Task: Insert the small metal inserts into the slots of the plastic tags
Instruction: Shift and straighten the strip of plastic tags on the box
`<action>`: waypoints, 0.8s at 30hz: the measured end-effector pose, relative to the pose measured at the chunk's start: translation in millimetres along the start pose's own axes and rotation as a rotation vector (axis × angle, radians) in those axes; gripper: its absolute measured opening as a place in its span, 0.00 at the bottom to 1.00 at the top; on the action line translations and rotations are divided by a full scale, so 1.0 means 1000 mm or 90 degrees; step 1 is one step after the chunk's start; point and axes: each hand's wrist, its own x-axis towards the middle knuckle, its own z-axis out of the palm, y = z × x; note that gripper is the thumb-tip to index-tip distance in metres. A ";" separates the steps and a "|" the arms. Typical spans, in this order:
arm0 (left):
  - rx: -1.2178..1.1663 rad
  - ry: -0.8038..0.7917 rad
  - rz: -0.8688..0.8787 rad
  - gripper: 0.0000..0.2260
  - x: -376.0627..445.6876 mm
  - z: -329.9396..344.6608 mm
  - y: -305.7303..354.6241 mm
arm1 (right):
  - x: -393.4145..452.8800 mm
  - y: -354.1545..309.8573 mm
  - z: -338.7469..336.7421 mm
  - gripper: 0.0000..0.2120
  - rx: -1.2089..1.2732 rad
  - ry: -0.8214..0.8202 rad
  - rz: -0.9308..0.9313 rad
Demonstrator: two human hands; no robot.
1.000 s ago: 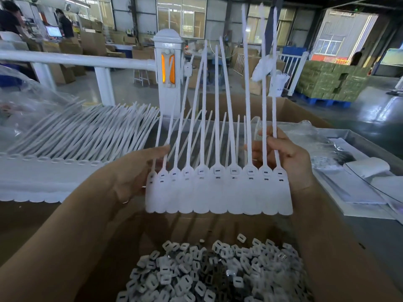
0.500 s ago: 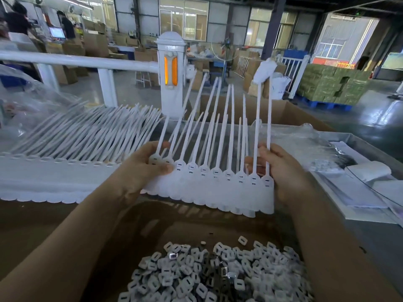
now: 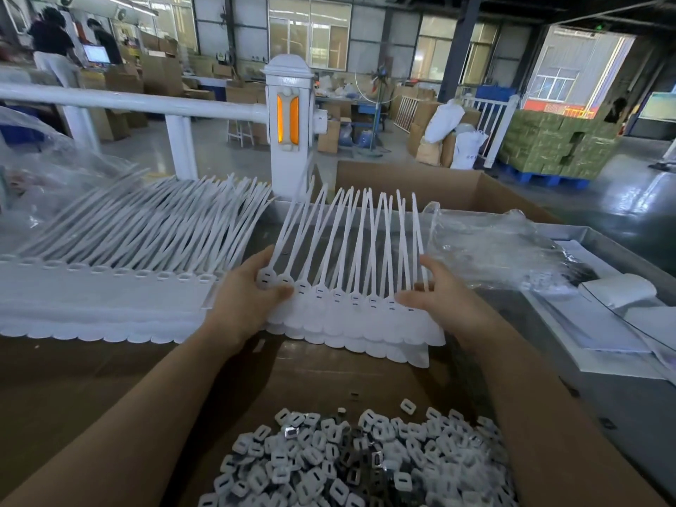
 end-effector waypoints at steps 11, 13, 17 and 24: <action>0.509 -0.176 0.173 0.31 -0.007 0.006 -0.005 | -0.021 -0.024 0.030 0.54 -0.580 -0.144 -0.090; 0.530 -0.275 0.217 0.35 -0.007 0.004 -0.004 | -0.025 -0.027 0.034 0.53 -0.594 -0.226 -0.120; 0.545 -0.351 0.260 0.31 -0.007 0.003 -0.007 | -0.023 -0.027 0.034 0.41 -0.626 -0.199 -0.185; 0.577 -0.269 0.272 0.29 -0.009 0.016 -0.010 | -0.026 -0.029 0.047 0.34 -0.655 -0.109 -0.280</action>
